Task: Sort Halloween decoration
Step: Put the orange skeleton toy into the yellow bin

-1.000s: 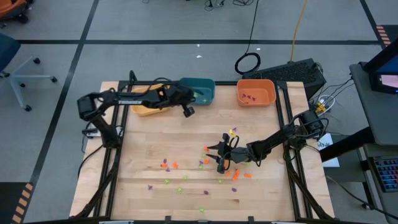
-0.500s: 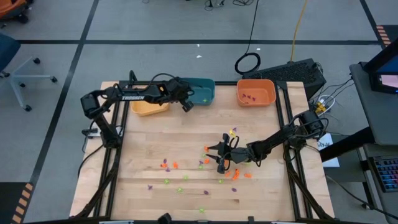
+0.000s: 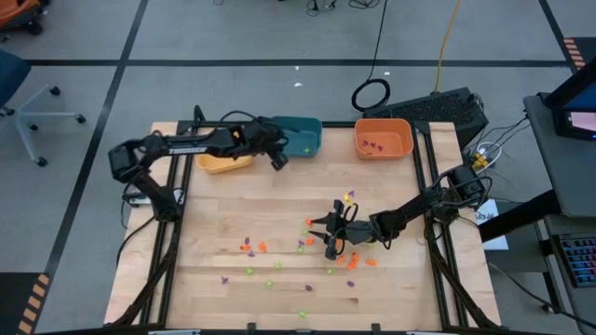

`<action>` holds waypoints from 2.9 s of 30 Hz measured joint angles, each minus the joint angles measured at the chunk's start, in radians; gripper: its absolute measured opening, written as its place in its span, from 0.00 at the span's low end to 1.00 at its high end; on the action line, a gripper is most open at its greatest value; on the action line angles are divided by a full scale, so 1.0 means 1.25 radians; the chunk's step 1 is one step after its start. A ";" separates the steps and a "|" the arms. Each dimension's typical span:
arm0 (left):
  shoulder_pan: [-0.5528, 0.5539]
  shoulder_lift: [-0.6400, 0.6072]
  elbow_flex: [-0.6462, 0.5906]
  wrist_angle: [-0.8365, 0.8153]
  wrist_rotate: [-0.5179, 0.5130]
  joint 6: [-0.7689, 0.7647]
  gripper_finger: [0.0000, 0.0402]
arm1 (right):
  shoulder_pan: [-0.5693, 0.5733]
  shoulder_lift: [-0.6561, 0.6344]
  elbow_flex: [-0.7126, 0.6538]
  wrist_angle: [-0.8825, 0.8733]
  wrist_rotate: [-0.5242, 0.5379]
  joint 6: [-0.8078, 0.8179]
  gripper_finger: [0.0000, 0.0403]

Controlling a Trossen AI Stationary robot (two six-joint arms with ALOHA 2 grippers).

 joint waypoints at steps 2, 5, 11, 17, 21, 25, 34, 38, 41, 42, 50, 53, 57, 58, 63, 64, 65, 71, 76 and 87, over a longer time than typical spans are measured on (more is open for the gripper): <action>-0.025 -0.039 0.000 -0.043 0.000 0.000 0.32 | 0.004 0.000 0.000 -0.002 0.000 0.010 0.34; -0.082 -0.094 0.000 -0.126 0.000 -0.002 0.32 | 0.018 0.000 0.000 -0.005 0.000 0.021 0.34; -0.252 -0.152 0.000 -0.230 -0.022 -0.070 0.32 | 0.044 0.000 0.000 -0.001 0.000 0.021 0.34; -0.435 -0.145 -0.001 -0.296 -0.104 -0.193 0.32 | 0.071 0.000 0.001 -0.001 -0.001 0.075 0.34; -0.546 -0.140 -0.002 -0.327 -0.191 -0.278 0.32 | 0.101 0.000 0.001 -0.001 -0.001 0.102 0.34; -0.640 -0.140 -0.002 -0.336 -0.263 -0.354 0.32 | 0.127 0.000 0.001 0.007 -0.001 0.105 0.34; -0.776 -0.094 -0.002 -0.326 -0.342 -0.417 0.32 | 0.140 0.000 0.006 0.075 -0.003 0.158 0.34; -0.816 -0.036 -0.001 -0.304 -0.342 -0.420 0.32 | 0.169 0.000 0.006 0.065 -0.024 0.163 0.34; -0.841 0.012 -0.001 -0.280 -0.342 -0.421 0.32 | 0.200 0.000 0.006 0.036 -0.024 0.165 0.34; -0.847 0.028 -0.001 -0.280 -0.342 -0.421 0.32 | 0.212 0.000 0.006 0.031 -0.022 0.165 0.34; -0.863 0.113 -0.001 -0.275 -0.340 -0.420 0.32 | 0.250 0.000 0.006 0.023 -0.022 0.164 0.34; -0.863 0.116 -0.001 -0.259 -0.334 -0.420 0.32 | 0.249 0.000 0.006 0.017 -0.022 0.167 0.34; -0.863 0.116 -0.001 -0.256 -0.330 -0.401 0.32 | 0.249 0.000 0.006 0.016 -0.022 0.167 0.34; -0.863 0.116 -0.001 -0.257 -0.325 -0.375 0.32 | 0.249 0.000 0.006 0.016 -0.022 0.167 0.34; -0.862 0.116 -0.001 -0.256 -0.272 -0.248 0.32 | 0.249 0.000 0.006 0.016 -0.022 0.167 0.34; -0.862 0.116 -0.001 -0.255 -0.272 -0.248 0.32 | 0.249 0.000 0.006 0.016 -0.022 0.167 0.34; -0.862 0.116 -0.001 -0.255 -0.272 -0.249 0.32 | 0.249 0.000 0.006 0.016 -0.022 0.167 0.34; -0.859 0.116 -0.001 -0.256 -0.249 -0.251 0.32 | 0.249 0.000 0.006 0.017 -0.021 0.167 0.34; -0.858 0.116 -0.001 -0.329 -0.239 -0.237 0.32 | 0.249 0.000 0.006 0.017 -0.021 0.191 0.34; -0.851 0.096 -0.001 -0.358 -0.140 -0.231 0.32 | 0.250 0.000 0.006 0.016 -0.023 0.198 0.34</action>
